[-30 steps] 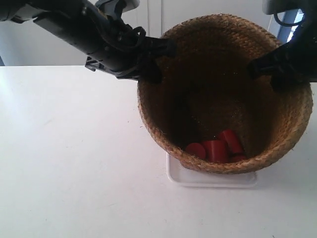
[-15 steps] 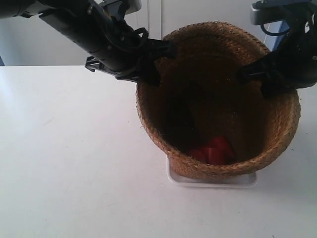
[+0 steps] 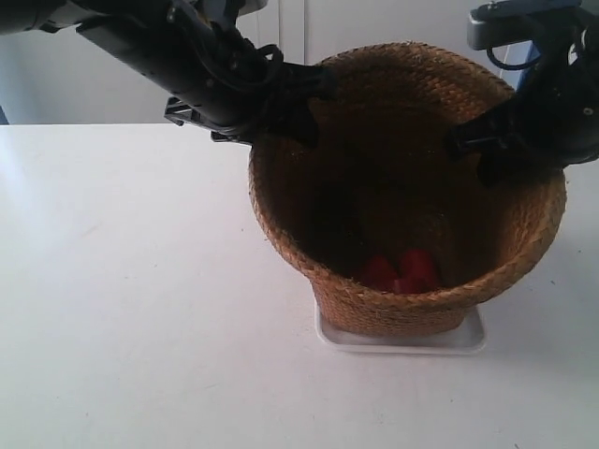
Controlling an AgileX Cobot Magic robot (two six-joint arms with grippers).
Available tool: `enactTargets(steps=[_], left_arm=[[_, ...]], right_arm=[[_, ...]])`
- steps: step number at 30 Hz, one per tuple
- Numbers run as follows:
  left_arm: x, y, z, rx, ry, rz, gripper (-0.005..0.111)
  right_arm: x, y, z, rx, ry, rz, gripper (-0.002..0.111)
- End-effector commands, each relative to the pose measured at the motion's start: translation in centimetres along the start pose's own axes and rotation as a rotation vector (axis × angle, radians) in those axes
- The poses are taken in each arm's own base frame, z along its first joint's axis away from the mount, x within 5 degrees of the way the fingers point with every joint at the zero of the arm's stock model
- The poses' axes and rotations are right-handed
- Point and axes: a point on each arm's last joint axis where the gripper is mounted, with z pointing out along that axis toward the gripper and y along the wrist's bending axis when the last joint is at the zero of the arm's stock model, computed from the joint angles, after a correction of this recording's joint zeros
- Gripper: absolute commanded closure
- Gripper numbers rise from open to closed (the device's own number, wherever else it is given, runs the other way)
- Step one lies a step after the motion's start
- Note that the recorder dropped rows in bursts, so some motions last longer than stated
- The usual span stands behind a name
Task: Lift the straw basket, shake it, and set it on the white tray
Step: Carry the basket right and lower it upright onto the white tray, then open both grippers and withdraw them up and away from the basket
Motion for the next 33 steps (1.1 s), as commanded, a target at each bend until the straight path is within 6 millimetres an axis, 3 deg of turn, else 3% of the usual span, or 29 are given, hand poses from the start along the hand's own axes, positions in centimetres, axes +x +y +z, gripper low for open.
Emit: enactTargets(steps=[1, 10, 17, 33], left_arm=[[-0.3, -0.6, -0.4, 0.024, -0.03, 0.017, 0.048], [-0.3, -0.6, -0.4, 0.023, -0.026, 0.035, 0.036], [-0.2, -0.5, -1.0, -0.008, -0.015, 0.075, 0.033], [-0.7, -1.2, -7.8, -0.084, -0.151, 0.213, 0.034]], right_arm=[[-0.2, 0.0, 0.2, 0.003, -0.008, -0.013, 0.061], [-0.6, -0.3, -0.8, 0.033, -0.097, -0.005, 0.041], [-0.7, -0.4, -2.5, 0.041, -0.164, -0.011, 0.039], [0.8, -0.7, -9.0, 0.043, -0.372, -0.018, 0.039]])
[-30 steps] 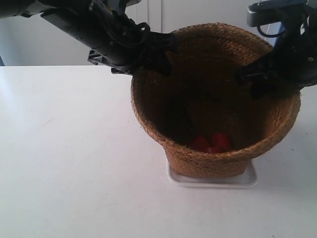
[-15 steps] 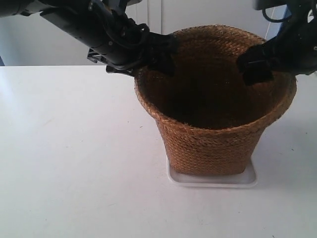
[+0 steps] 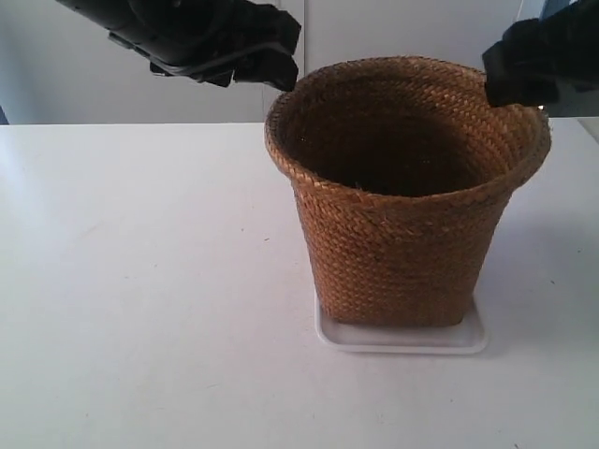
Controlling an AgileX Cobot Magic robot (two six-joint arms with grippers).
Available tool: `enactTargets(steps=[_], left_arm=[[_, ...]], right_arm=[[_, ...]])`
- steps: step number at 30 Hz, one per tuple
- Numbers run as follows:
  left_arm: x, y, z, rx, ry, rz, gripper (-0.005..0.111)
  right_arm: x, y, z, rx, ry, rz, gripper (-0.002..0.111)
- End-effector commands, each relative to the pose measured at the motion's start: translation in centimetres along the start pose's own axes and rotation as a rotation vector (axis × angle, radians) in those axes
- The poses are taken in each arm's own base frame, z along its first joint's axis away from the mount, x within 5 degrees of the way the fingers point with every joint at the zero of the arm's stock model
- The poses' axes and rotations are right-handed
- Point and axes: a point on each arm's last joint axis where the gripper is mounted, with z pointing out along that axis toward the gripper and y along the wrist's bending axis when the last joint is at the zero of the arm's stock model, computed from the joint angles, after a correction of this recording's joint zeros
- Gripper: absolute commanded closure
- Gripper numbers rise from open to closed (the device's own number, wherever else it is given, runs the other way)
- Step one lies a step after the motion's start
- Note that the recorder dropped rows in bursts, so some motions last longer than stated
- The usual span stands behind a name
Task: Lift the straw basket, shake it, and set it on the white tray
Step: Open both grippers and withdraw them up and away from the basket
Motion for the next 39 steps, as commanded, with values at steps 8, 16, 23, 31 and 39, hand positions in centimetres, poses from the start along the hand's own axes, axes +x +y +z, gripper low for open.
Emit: enactTargets(steps=[8, 16, 23, 31, 39], left_arm=[[0.6, -0.1, -3.2, -0.032, 0.037, 0.06, 0.035], [4.3, 0.4, -4.2, -0.04, 0.106, 0.126, 0.07], [9.3, 1.3, -5.6, -0.044, 0.016, 0.107, 0.107], [15.0, 2.2, -8.6, -0.042, -0.142, 0.144, 0.107], [16.2, 2.3, -8.8, -0.043, -0.042, 0.143, 0.107]], right_arm=[[0.6, -0.2, -4.9, -0.011, -0.128, 0.006, 0.04], [3.4, -0.3, -7.7, -0.026, -0.228, 0.015, 0.06], [7.9, -0.3, -9.1, -0.03, -0.337, 0.004, 0.108], [14.5, -0.1, -7.8, -0.051, -0.215, 0.053, 0.108], [13.1, 0.4, -8.2, -0.196, -0.342, 0.482, 0.108]])
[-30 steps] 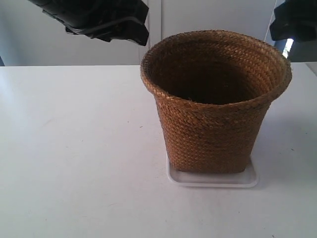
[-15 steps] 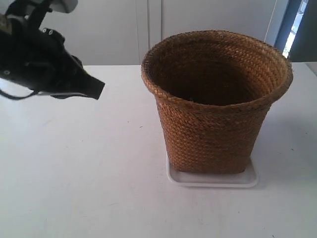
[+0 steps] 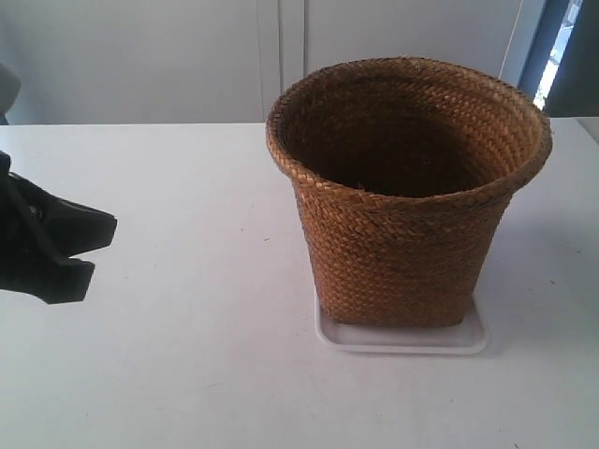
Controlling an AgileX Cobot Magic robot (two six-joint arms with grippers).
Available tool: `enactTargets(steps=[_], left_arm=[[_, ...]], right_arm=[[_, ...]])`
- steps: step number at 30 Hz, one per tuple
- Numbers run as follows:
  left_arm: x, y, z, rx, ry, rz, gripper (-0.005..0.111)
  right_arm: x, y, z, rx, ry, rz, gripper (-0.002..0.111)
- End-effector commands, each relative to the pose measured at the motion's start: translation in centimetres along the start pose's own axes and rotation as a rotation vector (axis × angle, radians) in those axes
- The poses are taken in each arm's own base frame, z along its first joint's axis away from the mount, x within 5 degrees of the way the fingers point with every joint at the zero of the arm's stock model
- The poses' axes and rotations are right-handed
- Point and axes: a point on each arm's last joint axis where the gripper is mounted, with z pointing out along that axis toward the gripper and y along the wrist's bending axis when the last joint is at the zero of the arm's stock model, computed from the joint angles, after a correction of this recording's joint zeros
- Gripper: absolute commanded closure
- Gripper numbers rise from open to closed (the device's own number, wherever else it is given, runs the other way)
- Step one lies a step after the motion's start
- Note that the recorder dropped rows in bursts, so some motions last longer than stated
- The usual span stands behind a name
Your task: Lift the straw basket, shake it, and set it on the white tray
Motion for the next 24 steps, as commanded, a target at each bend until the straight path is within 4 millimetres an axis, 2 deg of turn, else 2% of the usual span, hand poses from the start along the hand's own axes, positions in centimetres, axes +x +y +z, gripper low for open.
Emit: enactTargets(steps=[1, 5, 15, 17, 18, 19, 21, 23, 24], left_arm=[[0.3, -0.2, -0.1, 0.009, 0.011, 0.006, 0.107], [0.3, -0.2, -0.1, 0.009, 0.011, 0.006, 0.107], [0.3, -0.2, -0.1, 0.009, 0.011, 0.006, 0.107], [0.2, 0.4, -0.2, -0.026, 0.007, 0.038, 0.107], [-0.1, 1.7, -0.8, -0.1, -0.031, 0.101, 0.107], [-0.1, 2.1, -1.2, -0.125, -0.039, 0.092, 0.107], [0.5, 3.5, -3.0, -0.205, -0.043, -0.014, 0.107], [1.9, 4.2, -6.1, -0.302, -0.026, -0.074, 0.107], [2.4, 4.3, -7.0, -0.336, -0.024, -0.087, 0.107]], right_arm=[[-1.8, 0.6, -0.3, -0.091, -0.199, 0.215, 0.108], [-2.8, 0.8, -0.6, -0.128, -0.312, 0.207, 0.108], [-2.8, 0.8, -0.6, -0.13, -0.316, 0.207, 0.108], [-2.8, 0.8, -0.6, -0.13, -0.316, 0.207, 0.108], [-2.8, 0.8, -0.6, -0.129, -0.315, 0.207, 0.108], [-2.8, 0.8, -0.6, -0.129, -0.315, 0.207, 0.108], [-2.8, 0.8, -0.6, -0.129, -0.315, 0.207, 0.108], [-2.8, 0.8, -0.6, -0.129, -0.315, 0.207, 0.108], [-2.8, 0.8, -0.6, -0.129, -0.315, 0.207, 0.108]])
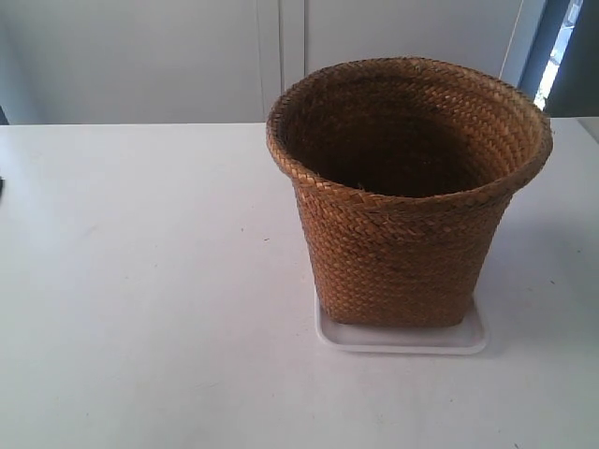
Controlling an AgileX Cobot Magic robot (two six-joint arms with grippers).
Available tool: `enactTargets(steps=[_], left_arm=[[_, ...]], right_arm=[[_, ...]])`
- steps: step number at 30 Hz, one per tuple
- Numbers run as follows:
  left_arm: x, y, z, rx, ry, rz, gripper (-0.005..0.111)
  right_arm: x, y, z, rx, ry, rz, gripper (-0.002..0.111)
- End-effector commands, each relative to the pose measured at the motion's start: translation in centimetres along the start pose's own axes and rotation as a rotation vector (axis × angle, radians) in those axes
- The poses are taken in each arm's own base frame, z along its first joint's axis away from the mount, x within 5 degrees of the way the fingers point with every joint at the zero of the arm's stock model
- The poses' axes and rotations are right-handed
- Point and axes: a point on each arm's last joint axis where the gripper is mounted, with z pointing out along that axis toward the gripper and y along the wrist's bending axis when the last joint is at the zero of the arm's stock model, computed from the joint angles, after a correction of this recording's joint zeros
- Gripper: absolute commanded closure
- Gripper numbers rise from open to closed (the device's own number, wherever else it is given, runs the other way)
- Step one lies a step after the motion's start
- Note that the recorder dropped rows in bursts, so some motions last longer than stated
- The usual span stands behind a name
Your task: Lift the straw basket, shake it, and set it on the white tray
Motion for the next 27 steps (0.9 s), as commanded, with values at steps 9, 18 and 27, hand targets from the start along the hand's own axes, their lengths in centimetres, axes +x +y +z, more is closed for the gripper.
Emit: enactTargets(steps=[9, 18, 27], left_arm=[[8.5, 0.8, -7.5, -0.343, -0.207, -0.016, 0.107], [13.7, 0.3, -4.8, -0.357, -0.32, -0.008, 0.107], [17.0, 0.5, -1.5, -0.347, -0.202, 0.002, 0.107]], right_arm=[[-0.1, 0.0, -0.1, -0.006, -0.014, -0.001, 0.108], [-0.1, 0.0, -0.1, -0.006, -0.014, -0.001, 0.108], [0.0, 0.0, -0.1, -0.003, -0.009, -0.001, 0.108]])
